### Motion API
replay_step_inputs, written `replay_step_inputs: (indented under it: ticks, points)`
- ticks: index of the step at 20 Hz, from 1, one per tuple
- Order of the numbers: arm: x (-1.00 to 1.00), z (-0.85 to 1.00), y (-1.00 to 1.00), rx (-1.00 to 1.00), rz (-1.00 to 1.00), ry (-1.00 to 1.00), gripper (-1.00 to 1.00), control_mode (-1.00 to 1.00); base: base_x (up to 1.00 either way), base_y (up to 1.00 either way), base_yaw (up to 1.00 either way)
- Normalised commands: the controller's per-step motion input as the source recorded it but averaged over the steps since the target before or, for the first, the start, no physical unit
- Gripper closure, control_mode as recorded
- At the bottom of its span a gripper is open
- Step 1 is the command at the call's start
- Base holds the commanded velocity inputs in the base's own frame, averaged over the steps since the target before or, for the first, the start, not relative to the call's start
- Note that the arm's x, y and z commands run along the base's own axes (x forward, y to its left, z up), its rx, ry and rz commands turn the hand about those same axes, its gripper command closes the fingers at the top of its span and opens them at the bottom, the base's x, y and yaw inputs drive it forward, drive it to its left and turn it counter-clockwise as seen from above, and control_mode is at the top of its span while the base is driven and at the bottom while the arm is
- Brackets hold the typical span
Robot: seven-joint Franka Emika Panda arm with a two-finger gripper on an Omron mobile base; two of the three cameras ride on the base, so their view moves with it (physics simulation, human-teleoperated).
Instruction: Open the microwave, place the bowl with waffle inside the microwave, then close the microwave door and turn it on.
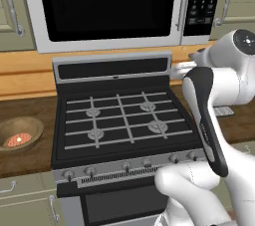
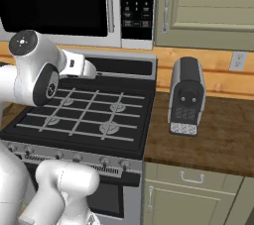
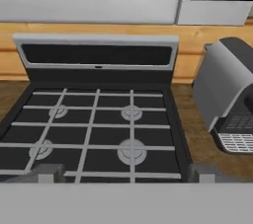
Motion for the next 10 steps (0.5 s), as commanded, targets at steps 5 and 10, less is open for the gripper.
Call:
replay_step_inputs:
  ticks: [5, 10]
  points:
    - [0.0, 0.23, 0.0, 0.02, 0.0, -0.14, -1.0, -1.0, 0.0, 0.0, 0.0]
    - [0.03, 0.21, 0.0, 0.03, 0.0, -0.11, -1.0, -1.0, 0.0, 0.0, 0.0]
